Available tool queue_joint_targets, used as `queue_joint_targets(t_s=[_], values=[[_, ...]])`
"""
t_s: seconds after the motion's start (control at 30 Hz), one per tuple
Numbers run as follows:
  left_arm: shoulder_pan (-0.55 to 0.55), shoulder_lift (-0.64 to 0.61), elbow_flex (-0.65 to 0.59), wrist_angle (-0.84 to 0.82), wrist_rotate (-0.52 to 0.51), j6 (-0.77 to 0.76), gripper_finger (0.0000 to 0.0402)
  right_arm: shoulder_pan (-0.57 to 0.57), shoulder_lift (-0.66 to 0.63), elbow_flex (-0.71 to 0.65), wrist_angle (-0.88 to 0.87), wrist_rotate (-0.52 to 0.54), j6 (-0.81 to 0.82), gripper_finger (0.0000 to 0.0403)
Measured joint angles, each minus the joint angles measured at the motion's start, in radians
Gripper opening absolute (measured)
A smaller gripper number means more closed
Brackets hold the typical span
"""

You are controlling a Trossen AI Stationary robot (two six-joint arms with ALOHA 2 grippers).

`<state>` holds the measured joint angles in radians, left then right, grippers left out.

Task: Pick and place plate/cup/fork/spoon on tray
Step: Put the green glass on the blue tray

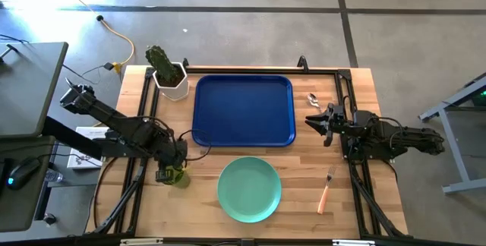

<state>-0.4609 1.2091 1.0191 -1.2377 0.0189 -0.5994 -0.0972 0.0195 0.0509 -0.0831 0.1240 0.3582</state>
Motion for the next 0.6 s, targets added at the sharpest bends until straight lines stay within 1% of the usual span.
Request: queue_joint_targets(t_s=[0.27,0.47,0.6], values=[[0.07,-0.003,0.012,0.01,-0.009,0.07,0.0002,0.0,0.0,0.0,0.0,0.0,0.0,0.0083],[0.14,-0.003,0.099,0.012,-0.034,0.071,0.0001,0.0,0.0,0.0,0.0,0.0,0.0,0.0083],[0.196,-0.003,0.163,0.011,-0.039,0.026,0.0001,0.0,0.0,0.0,0.0,0.0,0.0,0.0083]])
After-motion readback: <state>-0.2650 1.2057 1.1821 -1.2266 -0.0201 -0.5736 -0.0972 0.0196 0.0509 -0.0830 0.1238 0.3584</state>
